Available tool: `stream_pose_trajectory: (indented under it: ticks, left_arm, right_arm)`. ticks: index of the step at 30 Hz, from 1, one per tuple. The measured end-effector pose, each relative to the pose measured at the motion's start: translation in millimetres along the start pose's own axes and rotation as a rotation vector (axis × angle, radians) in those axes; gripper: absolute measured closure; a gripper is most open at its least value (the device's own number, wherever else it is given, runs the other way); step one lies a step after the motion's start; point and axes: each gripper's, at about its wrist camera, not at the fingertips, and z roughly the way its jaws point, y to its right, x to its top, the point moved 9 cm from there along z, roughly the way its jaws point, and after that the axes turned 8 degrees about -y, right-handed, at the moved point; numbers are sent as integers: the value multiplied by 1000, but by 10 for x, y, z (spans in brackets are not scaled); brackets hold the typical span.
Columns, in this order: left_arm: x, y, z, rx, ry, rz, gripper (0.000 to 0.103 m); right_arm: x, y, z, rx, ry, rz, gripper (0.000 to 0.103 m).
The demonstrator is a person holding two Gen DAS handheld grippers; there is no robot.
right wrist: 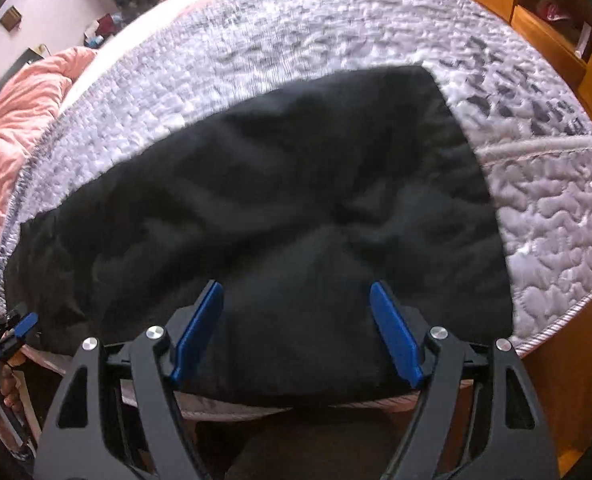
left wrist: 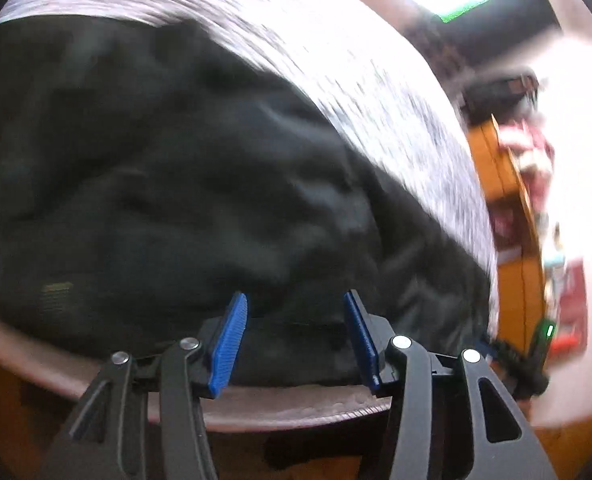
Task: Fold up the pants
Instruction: 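Open both tools and withdraw from the folded pants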
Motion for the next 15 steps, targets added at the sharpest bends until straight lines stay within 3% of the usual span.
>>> stream_pose_trajectory:
  ticks: [3,6,10,15]
  left_arm:
    - [44,-8,359,97,-27,44,53]
    - [65,-7,363,100,-39,45,54]
    - [58,193,229,96,-6,49,57]
    - [-8,834,337,40,-4,190,56]
  right_arm:
    - [-15,10,175,-44,-21,-32,26]
    - [-22,3,132,-33,-16,-43,25]
    - [-113,-2,-191,148,18,3,25]
    - [-405,-44,-345,346,-40,31,25]
